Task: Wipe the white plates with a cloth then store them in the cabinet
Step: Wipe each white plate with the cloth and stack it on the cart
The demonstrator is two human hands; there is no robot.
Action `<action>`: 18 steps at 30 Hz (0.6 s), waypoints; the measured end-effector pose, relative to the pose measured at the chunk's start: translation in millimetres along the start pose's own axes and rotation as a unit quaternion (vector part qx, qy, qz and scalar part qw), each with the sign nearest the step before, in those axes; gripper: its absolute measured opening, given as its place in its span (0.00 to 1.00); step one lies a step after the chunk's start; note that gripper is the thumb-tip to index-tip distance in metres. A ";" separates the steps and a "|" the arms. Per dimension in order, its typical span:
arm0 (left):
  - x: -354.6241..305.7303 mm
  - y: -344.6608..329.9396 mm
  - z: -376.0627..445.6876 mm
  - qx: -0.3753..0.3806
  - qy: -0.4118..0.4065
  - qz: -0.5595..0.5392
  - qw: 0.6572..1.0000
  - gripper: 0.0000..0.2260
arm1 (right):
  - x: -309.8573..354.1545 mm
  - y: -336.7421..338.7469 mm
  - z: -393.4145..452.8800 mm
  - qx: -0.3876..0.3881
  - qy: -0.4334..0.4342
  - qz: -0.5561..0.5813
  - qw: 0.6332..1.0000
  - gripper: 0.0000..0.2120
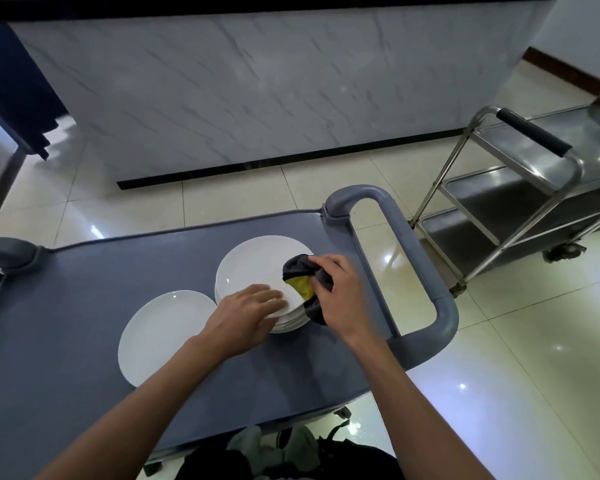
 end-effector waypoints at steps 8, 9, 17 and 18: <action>2.9 -8.2 -5.3 -0.009 -0.011 -0.042 0.999 0.12 | 3.9 -12.6 5.7 -0.005 0.007 0.004 1.000 0.16; 3.5 -9.0 -5.8 -0.014 -0.012 -0.046 0.999 0.12 | 5.7 -14.7 6.4 -0.006 0.009 0.002 1.000 0.16; 23.6 -0.8 -35.3 -0.086 0.033 -0.055 0.994 0.04 | 24.0 -33.3 13.5 -0.003 0.025 -0.002 1.000 0.16; 29.1 0.9 -43.1 -0.097 0.046 -0.057 0.993 0.04 | 28.7 -36.3 15.1 0.001 0.029 -0.007 1.000 0.16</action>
Point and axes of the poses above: each hand's wrist, its own z-axis towards the middle knuckle, its own y-axis out of the back of the hand, x = y × z, the point moved 9 cm from there along z, towards the middle knuckle, and after that the axes turned 15 degrees about x, right-handed, at the moved point
